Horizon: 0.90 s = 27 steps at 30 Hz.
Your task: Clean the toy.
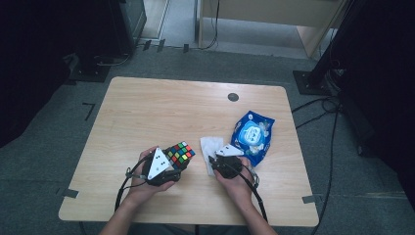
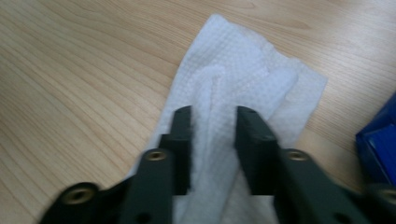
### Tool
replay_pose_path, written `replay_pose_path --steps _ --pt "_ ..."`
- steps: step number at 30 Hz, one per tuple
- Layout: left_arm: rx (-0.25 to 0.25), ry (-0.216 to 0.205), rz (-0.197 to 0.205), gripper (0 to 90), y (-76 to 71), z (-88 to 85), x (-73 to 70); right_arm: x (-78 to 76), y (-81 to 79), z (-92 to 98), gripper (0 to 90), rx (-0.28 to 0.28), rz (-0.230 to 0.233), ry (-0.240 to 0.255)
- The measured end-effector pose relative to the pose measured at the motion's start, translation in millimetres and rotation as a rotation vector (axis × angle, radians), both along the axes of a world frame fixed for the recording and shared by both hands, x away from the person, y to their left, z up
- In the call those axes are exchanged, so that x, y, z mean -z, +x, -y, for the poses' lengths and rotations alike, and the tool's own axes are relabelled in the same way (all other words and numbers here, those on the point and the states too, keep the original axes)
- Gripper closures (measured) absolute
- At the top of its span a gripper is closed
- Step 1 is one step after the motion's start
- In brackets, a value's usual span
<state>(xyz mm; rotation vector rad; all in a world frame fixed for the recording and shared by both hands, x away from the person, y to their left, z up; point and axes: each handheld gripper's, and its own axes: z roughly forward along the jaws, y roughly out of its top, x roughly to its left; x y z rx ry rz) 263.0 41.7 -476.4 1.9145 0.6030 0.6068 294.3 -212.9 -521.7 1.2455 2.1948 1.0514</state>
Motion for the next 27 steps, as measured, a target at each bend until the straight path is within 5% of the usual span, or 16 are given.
replay_pose_path --steps 2,5,6,11,14,18,22,27 --pt "0.002 0.003 -0.002 33.9 0.0 0.7 0.7 0.0 -2.0 0.9 79.4 0.004 0.013 -0.016" --pt "0.006 0.006 -0.005 33.9 0.1 1.8 1.7 -2.3 -5.7 -1.0 88.2 0.021 0.04 -0.107" --pt "0.008 0.007 -0.006 33.9 0.1 2.0 2.0 -3.8 -5.6 -0.4 88.7 0.012 0.03 -0.097" --pt "0.013 0.008 -0.012 33.9 0.5 3.5 3.9 -32.6 -14.8 7.5 89.0 -0.034 0.09 0.103" --pt "0.024 0.012 -0.013 33.9 -0.6 6.2 5.0 -63.5 -27.7 9.6 89.0 -0.1 0.151 0.292" --pt "0.049 0.01 -0.009 33.9 -4.6 12.6 5.3 -90.0 -44.6 -1.4 88.9 -0.216 0.189 0.402" --pt "0.077 0.009 0.006 33.9 -11.3 20.3 3.6 -95.8 -57.2 -20.5 88.7 -0.316 0.189 0.406" --pt "0.096 -0.009 0.012 33.9 -14.9 22.9 1.5 -88.6 -60.2 -27.6 88.5 -0.311 0.209 0.383"
